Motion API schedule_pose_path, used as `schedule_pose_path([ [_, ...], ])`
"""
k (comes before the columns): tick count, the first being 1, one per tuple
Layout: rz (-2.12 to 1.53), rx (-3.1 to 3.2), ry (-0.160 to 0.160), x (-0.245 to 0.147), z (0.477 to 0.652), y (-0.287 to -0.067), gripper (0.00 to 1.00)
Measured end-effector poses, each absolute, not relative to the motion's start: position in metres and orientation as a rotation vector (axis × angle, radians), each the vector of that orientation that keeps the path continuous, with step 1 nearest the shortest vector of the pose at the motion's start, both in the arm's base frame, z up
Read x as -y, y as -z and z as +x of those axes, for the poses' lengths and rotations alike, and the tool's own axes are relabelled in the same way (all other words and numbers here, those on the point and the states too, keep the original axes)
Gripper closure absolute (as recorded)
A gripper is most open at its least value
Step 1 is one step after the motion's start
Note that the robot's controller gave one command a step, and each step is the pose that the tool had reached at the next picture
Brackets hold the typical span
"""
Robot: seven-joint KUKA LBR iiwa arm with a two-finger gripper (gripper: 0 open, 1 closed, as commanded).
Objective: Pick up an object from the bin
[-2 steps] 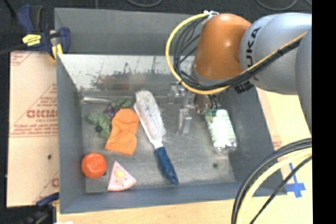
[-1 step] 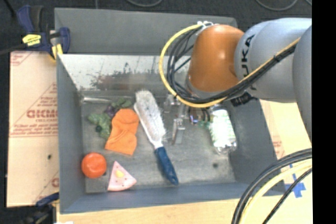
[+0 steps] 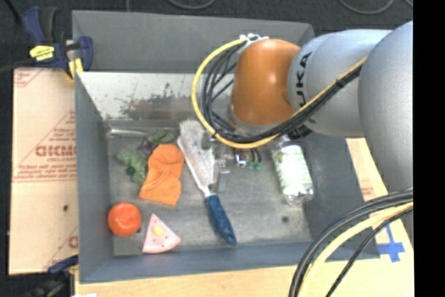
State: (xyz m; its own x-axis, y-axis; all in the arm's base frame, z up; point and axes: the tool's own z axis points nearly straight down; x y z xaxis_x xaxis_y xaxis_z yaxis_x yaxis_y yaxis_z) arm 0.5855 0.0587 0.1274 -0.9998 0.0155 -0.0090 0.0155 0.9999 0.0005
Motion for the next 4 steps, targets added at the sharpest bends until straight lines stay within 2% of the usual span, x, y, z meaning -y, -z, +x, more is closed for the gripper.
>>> schedule_pose_path([
  [1,-0.179,-3.128,0.001,-0.073,0.599,-0.108,0.0],
  [2,0.107,-3.128,-0.003,-0.099,0.597,-0.103,0.0],
  [3,-0.206,-3.118,-0.001,-0.114,0.604,-0.089,0.0],
  [4,-0.455,-3.093,0.002,-0.119,0.592,-0.084,0.0],
])
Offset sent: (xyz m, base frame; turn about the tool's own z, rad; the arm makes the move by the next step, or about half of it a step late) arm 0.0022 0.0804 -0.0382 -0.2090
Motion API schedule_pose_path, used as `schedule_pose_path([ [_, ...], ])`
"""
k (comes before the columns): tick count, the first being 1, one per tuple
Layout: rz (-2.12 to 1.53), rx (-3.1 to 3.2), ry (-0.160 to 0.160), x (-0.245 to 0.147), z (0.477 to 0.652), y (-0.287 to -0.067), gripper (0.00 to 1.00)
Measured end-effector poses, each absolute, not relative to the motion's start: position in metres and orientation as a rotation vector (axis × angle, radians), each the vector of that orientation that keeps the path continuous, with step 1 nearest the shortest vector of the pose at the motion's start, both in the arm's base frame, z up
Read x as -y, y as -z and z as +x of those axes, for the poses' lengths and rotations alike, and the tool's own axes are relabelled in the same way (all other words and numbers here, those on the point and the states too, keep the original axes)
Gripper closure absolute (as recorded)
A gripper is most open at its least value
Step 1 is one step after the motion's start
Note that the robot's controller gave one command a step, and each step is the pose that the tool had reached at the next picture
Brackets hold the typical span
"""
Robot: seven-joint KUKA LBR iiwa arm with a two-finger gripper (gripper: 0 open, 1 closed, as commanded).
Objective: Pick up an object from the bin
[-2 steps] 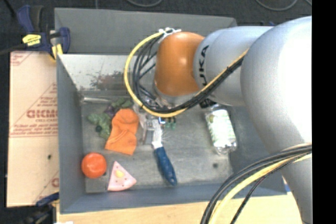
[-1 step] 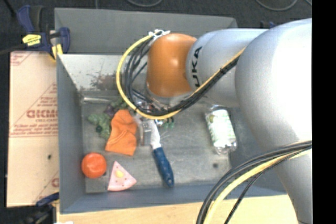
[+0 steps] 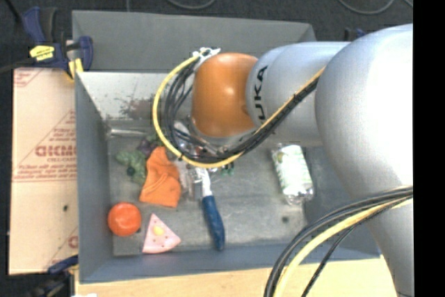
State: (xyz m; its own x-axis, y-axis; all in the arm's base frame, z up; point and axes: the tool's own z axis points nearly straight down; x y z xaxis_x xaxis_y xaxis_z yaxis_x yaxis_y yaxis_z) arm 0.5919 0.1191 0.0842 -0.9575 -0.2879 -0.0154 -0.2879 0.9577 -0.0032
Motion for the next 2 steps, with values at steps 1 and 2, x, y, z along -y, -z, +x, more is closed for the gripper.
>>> schedule_pose_path([
  [1,-0.065,-3.124,-0.001,-0.15,0.577,-0.08,0.0],
  [2,-0.585,-3.064,0.002,-0.17,0.585,-0.074,1.0],
])
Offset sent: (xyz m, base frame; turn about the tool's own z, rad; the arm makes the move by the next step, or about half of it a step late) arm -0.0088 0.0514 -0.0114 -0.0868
